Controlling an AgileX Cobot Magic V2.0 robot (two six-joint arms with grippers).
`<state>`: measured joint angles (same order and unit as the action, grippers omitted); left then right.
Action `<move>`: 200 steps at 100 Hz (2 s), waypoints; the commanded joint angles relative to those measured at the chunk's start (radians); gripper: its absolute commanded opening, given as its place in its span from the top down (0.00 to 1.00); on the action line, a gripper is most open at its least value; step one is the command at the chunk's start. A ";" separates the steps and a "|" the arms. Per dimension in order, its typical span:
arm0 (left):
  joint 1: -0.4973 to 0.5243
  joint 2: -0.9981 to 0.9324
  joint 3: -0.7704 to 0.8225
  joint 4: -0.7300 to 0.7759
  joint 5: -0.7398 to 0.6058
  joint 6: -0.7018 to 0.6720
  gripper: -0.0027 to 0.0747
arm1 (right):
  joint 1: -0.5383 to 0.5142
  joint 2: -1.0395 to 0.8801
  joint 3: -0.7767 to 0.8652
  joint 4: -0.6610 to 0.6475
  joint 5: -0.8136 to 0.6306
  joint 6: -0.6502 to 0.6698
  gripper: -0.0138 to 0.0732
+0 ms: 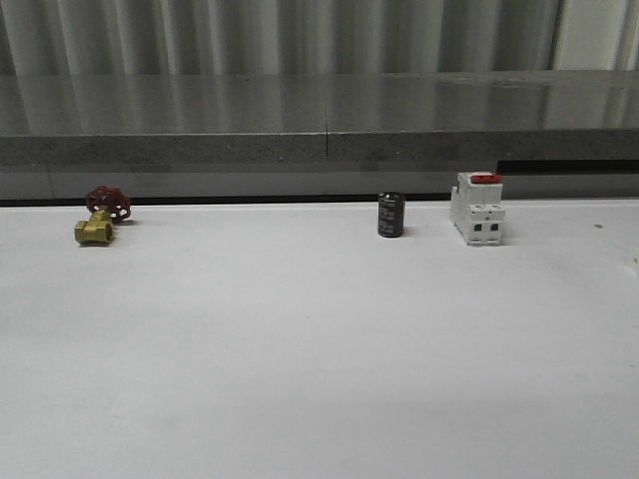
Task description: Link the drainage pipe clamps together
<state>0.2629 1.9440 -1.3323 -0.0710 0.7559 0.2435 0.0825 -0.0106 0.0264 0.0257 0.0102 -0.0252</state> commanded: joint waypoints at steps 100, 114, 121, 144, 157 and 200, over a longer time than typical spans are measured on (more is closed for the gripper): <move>0.005 0.036 -0.031 -0.015 -0.056 0.050 0.58 | -0.007 -0.019 -0.015 -0.003 -0.081 -0.006 0.92; 0.005 0.036 -0.031 -0.017 -0.044 0.050 0.86 | -0.007 -0.019 -0.015 -0.003 -0.081 -0.006 0.92; 0.005 0.032 -0.031 -0.029 -0.033 0.050 0.94 | -0.007 -0.019 -0.015 -0.003 -0.081 -0.006 0.92; -0.041 -0.060 -0.031 -0.105 0.049 0.048 0.96 | -0.007 -0.019 -0.015 -0.003 -0.081 -0.006 0.92; -0.132 -0.152 -0.022 -0.113 0.060 -0.026 0.96 | -0.007 -0.019 -0.015 -0.003 -0.081 -0.006 0.92; -0.566 -0.219 -0.018 0.050 0.002 -0.436 0.95 | -0.007 -0.019 -0.015 -0.003 -0.081 -0.006 0.92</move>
<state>-0.2324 1.7710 -1.3252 -0.0484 0.8190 -0.1123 0.0825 -0.0106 0.0264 0.0257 0.0102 -0.0252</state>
